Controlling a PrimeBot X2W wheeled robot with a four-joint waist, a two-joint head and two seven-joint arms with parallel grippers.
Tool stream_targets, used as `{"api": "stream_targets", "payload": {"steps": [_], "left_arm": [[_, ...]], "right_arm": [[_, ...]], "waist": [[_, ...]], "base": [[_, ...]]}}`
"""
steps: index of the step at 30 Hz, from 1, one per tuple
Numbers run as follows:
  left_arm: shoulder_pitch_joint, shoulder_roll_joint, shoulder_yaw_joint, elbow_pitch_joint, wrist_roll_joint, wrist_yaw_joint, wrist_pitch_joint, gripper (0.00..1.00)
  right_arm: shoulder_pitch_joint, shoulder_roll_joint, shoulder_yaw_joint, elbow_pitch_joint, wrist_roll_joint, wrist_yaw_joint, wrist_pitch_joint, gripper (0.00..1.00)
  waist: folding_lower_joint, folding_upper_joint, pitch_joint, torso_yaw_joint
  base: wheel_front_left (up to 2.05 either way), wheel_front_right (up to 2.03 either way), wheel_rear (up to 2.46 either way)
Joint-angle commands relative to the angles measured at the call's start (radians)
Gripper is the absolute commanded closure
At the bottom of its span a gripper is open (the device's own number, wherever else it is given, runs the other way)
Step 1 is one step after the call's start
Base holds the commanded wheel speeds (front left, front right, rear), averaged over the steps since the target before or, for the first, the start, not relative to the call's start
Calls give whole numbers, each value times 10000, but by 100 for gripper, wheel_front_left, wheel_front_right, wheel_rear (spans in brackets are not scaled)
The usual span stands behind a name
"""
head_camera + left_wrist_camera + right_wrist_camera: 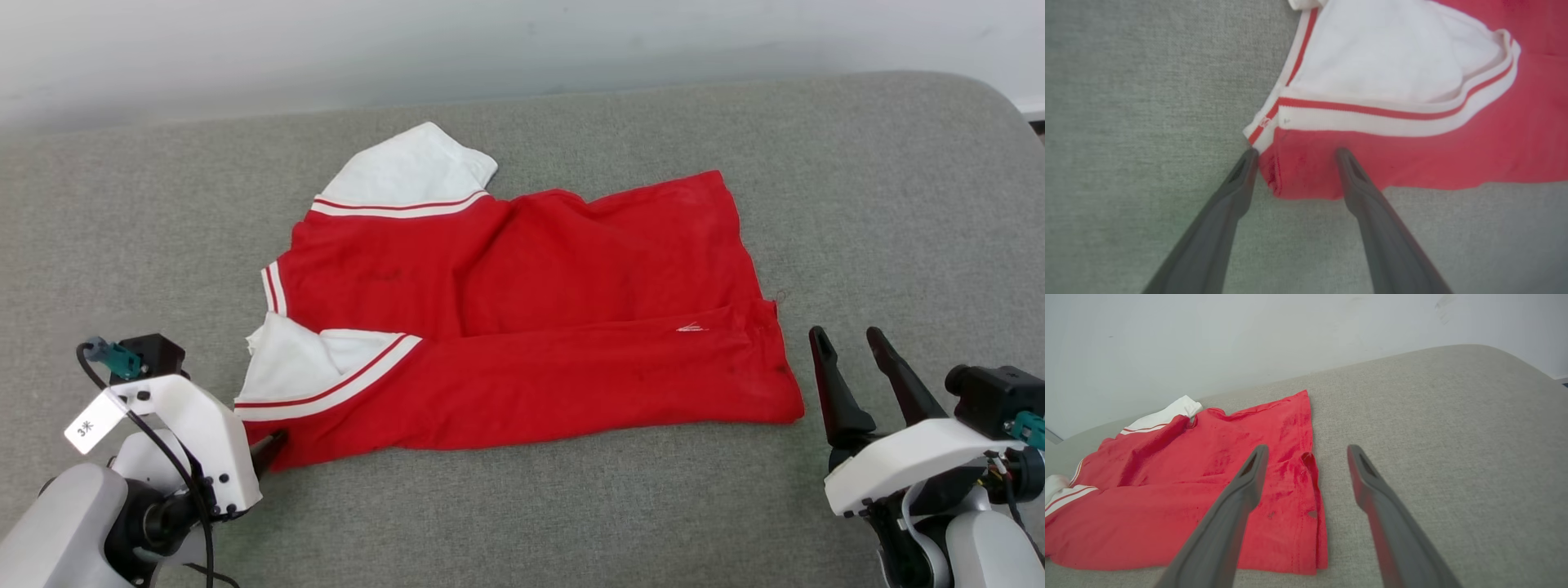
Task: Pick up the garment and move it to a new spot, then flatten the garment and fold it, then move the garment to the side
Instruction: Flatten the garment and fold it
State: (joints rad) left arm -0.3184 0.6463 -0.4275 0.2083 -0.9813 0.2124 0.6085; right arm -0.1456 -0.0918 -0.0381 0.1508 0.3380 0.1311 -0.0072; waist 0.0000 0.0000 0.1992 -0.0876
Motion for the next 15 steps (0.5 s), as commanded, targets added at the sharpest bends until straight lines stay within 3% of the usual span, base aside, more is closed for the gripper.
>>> {"api": "stream_targets", "payload": {"steps": [1, 8, 9, 10, 11, 15], "left_arm": [[-196, -104, -66, 143, -22, -55, 60, 0], [-381, -541, -459, 590, -252, -435, 431, 0], [-384, -606, -520, 646, -285, -516, 514, 47], [-388, -658, -571, 677, -303, -545, 557, 67], [-417, -685, -602, 709, -300, -599, 573, 99], [-464, -698, -649, 693, -281, -668, 576, 100]], "right_arm": [[-228, 27, 59, 17, 92, -8, -24, 0], [-392, -112, -5, 304, 194, -8, -91, 0], [-405, -130, -35, 338, 186, -8, -92, 0], [-408, -146, -76, 378, 185, -10, -81, 0], [-408, -163, -98, 401, 196, -8, -64, 0], [-443, -227, -215, 464, 233, -8, 33, 0]], "waist": [[0, 0, 175, -98], [0, 0, 423, -201], [0, 0, 432, -212], [0, 0, 436, -218], [0, 0, 437, -221], [0, 0, 415, -206]], "base": [[0, 0, 0], [0, 0, 0], [0, 0, 0], [0, 0, 0], [0, 0, 0], [0, 0, 0]]}}
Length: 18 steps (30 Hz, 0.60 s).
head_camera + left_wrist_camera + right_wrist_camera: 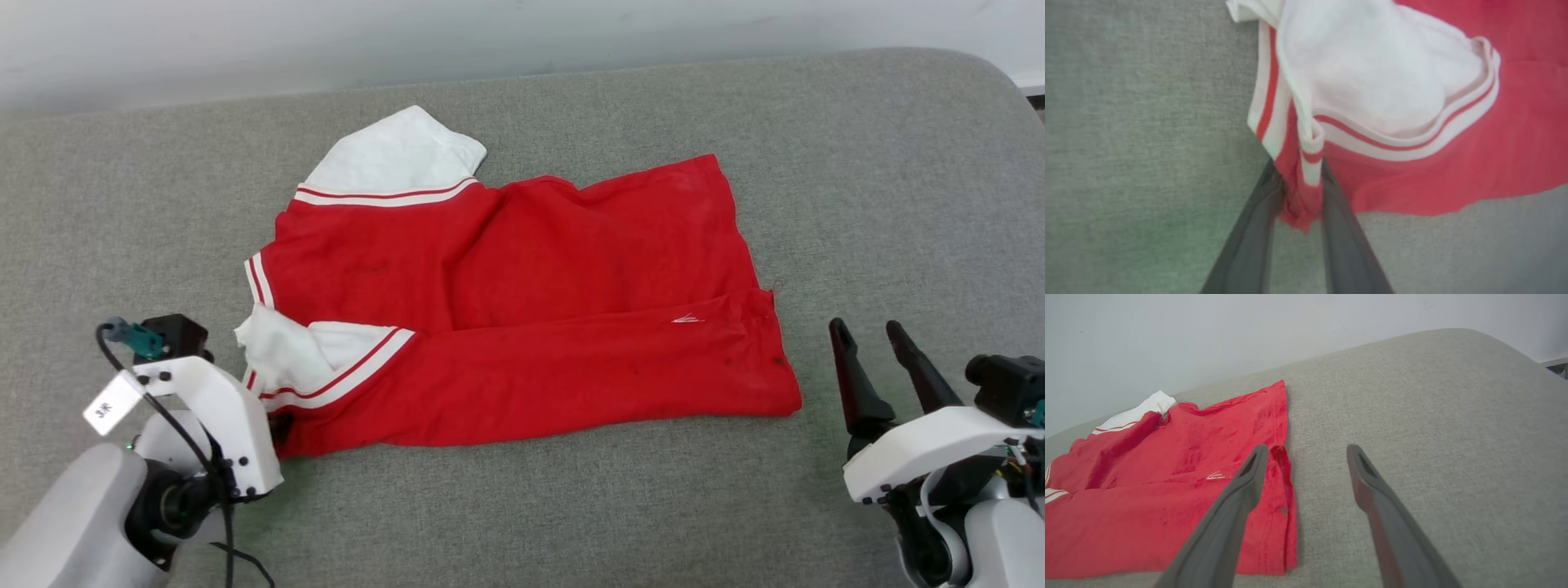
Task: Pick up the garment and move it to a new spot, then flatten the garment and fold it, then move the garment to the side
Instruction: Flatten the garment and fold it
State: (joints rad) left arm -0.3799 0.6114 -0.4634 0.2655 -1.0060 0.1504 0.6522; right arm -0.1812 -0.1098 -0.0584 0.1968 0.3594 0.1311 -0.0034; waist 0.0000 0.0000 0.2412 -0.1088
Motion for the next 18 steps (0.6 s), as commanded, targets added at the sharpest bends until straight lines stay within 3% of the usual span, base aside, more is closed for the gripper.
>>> {"api": "stream_targets", "payload": {"steps": [1, 7, 18], "left_arm": [[113, -274, -254, 102, 49, -22, 59, 100], [-58, 69, -82, -416, 330, 100, -274, 100], [26, 487, -24, -1816, 694, 524, -318, 100]], "right_arm": [[-124, -102, -60, 8, -41, -8, 11, 0], [-270, -378, -182, 283, 386, -10, 729, 0], [-894, -1521, 982, 393, 1561, -8, 5315, 0]], "waist": [[0, 0, -19, 18], [0, 0, -151, 174], [0, 0, -171, 517]], "base": [[0, 0, 0], [0, 0, 0], [0, 0, 0]]}}
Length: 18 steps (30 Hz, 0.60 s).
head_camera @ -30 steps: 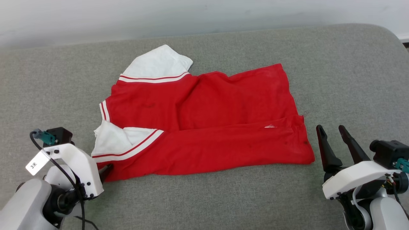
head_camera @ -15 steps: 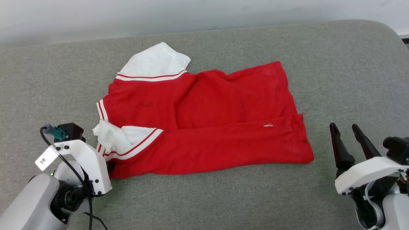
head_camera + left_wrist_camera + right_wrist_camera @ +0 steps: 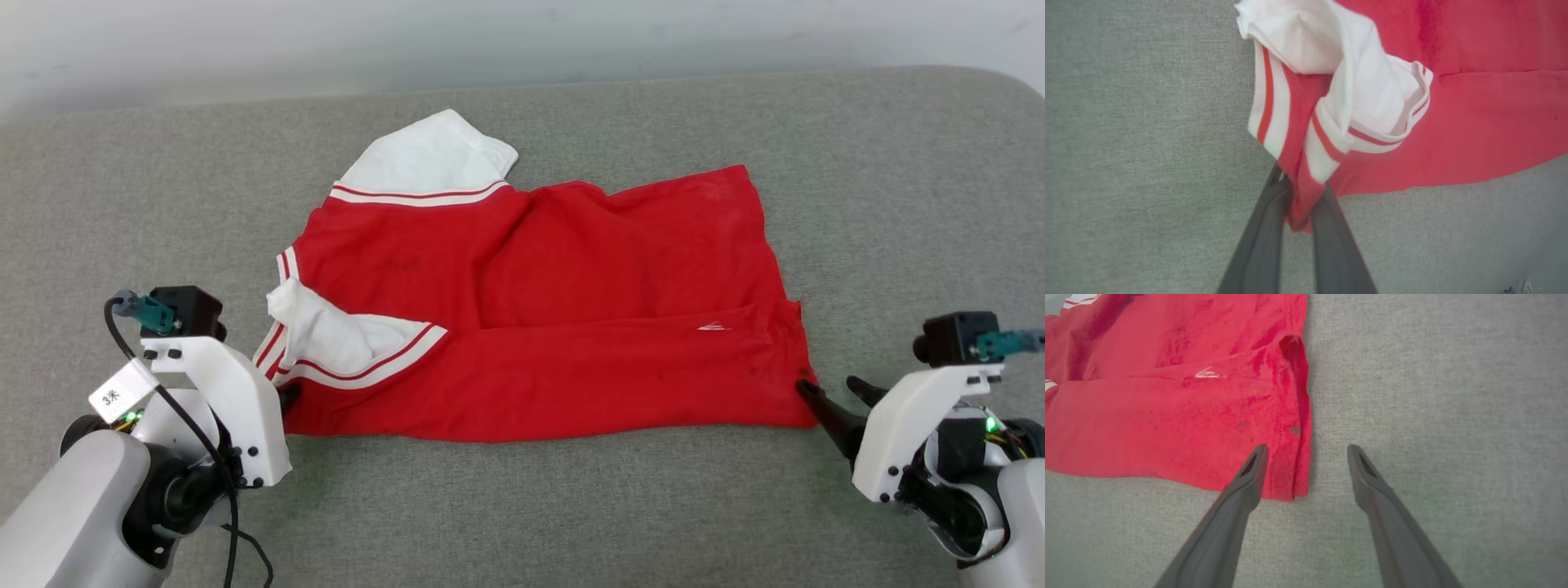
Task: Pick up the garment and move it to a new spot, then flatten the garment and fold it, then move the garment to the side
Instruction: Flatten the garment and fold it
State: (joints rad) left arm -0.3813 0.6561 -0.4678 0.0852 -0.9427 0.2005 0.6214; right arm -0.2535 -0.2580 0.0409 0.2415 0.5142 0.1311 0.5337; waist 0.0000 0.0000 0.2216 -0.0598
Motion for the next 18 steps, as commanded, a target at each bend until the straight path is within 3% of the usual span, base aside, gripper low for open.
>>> {"api": "stream_targets", "payload": {"steps": [1, 15, 16, 18], "left_arm": [[12, 31, 0, -115, 84, 32, 4, 100], [-334, -226, -120, -418, 240, 47, -269, 100], [-322, -223, -119, -401, 239, 38, -277, 100], [-294, -233, -125, -364, 259, 27, -341, 100]], "right_arm": [[-201, -62, 76, -56, 75, -8, 193, 0], [-643, 8, 1360, 750, 333, -4, 1845, 0], [-644, 30, 1427, 779, 368, -1, 1871, 51], [-715, 13, 1475, 791, 381, 9, 1786, 100]], "waist": [[0, 0, 68, 77], [0, 0, 761, 434], [0, 0, 769, 435], [0, 0, 755, 428]], "base": [[0, 0, 0], [0, 0, 0], [0, 0, 0], [0, 0, 0]]}}
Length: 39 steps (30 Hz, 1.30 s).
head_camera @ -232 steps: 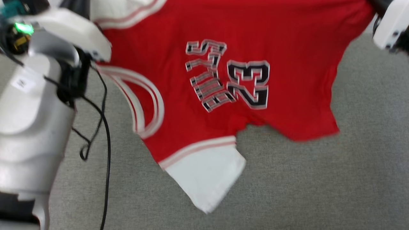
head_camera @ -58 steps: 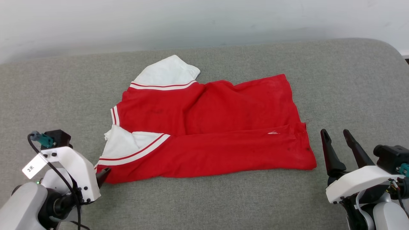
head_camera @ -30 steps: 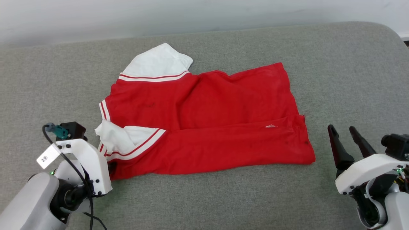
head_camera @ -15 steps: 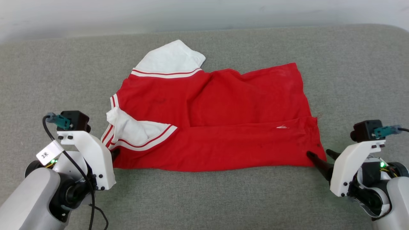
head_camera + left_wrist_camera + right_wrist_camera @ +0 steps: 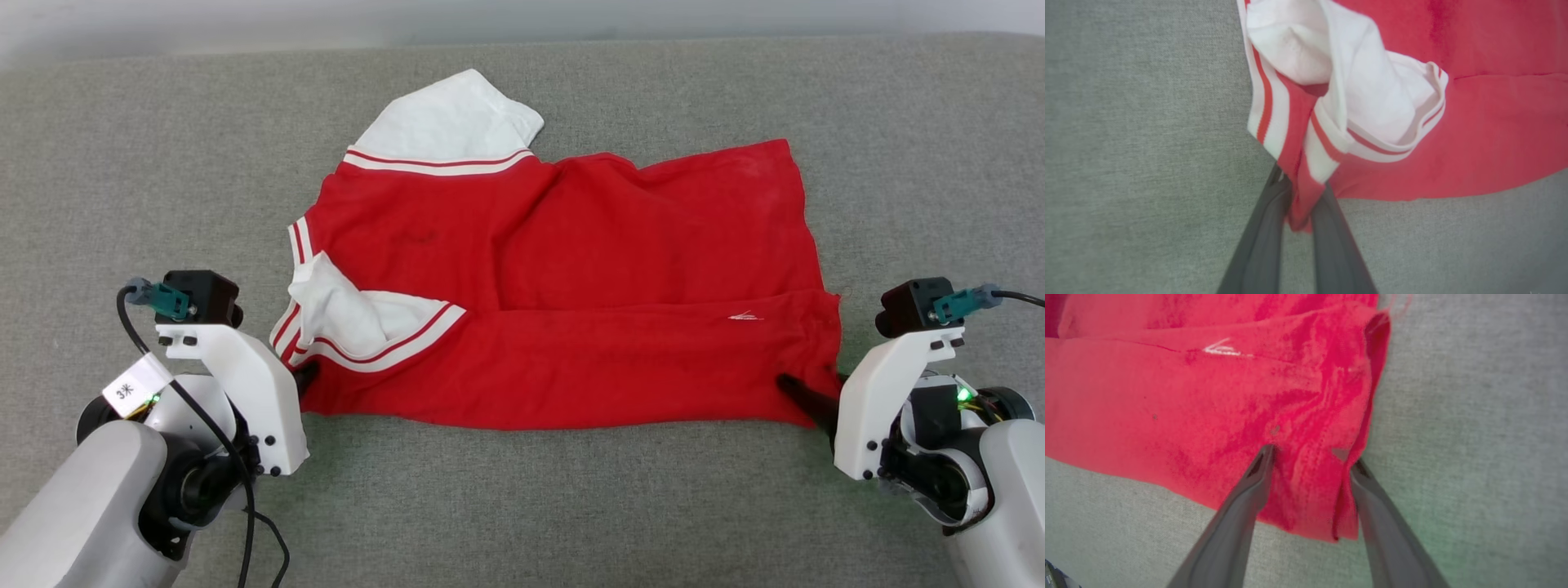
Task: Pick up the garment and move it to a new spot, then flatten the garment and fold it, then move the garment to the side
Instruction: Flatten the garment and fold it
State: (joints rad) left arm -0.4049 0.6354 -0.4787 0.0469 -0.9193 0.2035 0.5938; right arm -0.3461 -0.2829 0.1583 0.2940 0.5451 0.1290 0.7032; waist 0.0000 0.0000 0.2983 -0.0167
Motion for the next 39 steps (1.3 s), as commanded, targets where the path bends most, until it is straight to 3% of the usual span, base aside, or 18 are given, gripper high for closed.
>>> {"api": "stream_targets", "payload": {"steps": [1, 16, 30, 33, 39], "left_arm": [[-40, -7, -25, 18, 78, -2, -107, 100], [1245, 265, -115, -517, 106, 97, -602, 100], [4076, 870, 395, -1460, -643, 1052, -916, 100], [4508, 676, 429, -1384, -949, 1027, -956, 100], [4616, 201, 319, -522, -1301, 532, -1235, 100]], "right_arm": [[169, 217, 288, 265, 58, 30, 27, 100], [648, -242, 308, -130, 140, 13, -242, 100], [3050, -64, -321, -1646, 230, 13, 272, 100], [3539, 118, -561, -1883, 87, 13, 438, 100], [4208, 525, -801, -1768, -165, 13, 413, 100]], "waist": [[0, 0, -51, -8], [0, 0, -1435, -119], [0, 0, -2571, 41], [0, 0, -2592, 66], [0, 0, -2532, 108]], "base": [[0, 0, 0], [0, 0, 0], [0, 0, 0], [0, 0, 0], [0, 0, 0]]}}
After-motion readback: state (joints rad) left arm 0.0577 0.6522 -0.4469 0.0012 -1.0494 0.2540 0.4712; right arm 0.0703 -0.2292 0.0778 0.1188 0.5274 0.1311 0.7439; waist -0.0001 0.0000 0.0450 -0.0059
